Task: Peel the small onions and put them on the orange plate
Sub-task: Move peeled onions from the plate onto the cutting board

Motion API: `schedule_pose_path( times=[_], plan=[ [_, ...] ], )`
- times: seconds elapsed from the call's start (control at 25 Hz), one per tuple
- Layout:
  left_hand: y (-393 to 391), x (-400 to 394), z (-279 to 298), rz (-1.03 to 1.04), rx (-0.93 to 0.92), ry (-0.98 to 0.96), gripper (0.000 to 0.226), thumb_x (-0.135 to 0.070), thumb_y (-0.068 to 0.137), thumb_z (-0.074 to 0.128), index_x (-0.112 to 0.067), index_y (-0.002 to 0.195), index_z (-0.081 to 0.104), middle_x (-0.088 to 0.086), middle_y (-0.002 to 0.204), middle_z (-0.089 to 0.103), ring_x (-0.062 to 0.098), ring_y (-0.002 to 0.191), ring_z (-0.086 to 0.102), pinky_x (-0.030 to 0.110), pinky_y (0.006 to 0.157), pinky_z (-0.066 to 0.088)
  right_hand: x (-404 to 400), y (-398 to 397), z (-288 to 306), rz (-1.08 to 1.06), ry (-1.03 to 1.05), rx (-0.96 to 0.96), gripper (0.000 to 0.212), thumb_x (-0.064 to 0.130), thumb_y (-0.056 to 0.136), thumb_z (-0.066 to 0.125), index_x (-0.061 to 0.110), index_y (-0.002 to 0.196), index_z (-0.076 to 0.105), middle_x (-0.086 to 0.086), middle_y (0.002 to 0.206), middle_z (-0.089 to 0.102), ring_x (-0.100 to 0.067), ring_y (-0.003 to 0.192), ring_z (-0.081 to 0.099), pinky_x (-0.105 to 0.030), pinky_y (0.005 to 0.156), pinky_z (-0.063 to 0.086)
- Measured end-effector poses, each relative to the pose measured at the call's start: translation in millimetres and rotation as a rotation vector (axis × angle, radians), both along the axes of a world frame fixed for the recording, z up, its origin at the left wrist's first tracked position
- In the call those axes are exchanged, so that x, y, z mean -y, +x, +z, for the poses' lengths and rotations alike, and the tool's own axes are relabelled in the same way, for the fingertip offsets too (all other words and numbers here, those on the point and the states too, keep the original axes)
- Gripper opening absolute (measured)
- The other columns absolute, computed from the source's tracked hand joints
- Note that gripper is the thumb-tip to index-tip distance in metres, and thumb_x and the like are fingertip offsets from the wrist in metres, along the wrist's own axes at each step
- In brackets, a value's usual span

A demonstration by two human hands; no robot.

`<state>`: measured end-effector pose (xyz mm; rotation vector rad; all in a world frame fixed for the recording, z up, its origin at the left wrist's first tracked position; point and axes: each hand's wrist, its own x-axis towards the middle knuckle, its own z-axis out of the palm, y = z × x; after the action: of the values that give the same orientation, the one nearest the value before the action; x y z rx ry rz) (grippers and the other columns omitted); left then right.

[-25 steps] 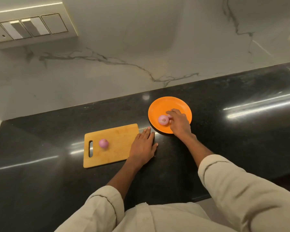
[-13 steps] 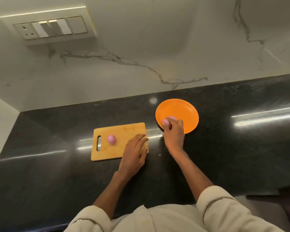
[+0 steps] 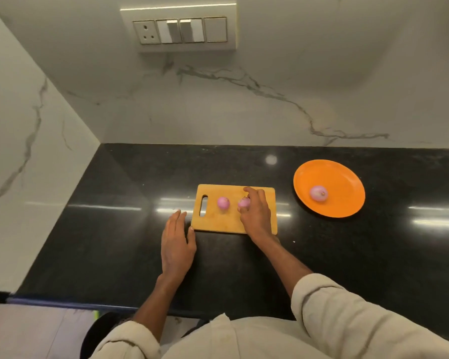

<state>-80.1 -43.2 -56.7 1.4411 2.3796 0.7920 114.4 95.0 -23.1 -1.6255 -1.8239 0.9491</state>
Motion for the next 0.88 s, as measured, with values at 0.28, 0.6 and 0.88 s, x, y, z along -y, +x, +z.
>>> schedule_pose_path(
  times=[0.28,0.6,0.88],
  plan=[
    [-21.2,7.6,-20.9,-0.041,-0.137,-0.290,0.068,-0.050,0.113,0.021,-0.023,0.172,0.001,-0.003,0.180,-0.006,0.019,0.167,-0.004,0.051,0.134,0.007,6.5,-26.0,-12.6,-0.015,0.051,0.024,0.053,0.000,0.094,0.071,0.019,0.142,0.056,0.002,0.144,0.054,-0.019,0.126,0.058,-0.026,0.096,0.043],
    [-21.2,10.2,-15.3,-0.032,-0.049,-0.184,0.067,-0.042,0.112,0.041,-0.020,0.171,0.018,0.000,0.180,0.011,0.019,0.167,0.007,0.054,0.134,0.012,-1.3,-12.4,-9.2,0.029,-0.010,0.042,0.060,0.008,0.095,0.071,0.018,0.151,0.050,-0.003,0.151,0.053,-0.022,0.137,0.052,-0.032,0.109,0.043],
    [55.4,-15.5,14.6,-0.419,-0.022,0.110,0.069,-0.019,0.105,0.060,-0.021,0.168,0.030,0.001,0.176,0.026,0.017,0.165,0.020,0.041,0.134,0.020,7.5,50.8,4.2,-0.149,0.207,-0.047,0.037,0.008,0.098,0.069,0.020,0.133,0.063,0.002,0.130,0.064,-0.011,0.115,0.061,-0.037,0.097,0.056]
  ],
)
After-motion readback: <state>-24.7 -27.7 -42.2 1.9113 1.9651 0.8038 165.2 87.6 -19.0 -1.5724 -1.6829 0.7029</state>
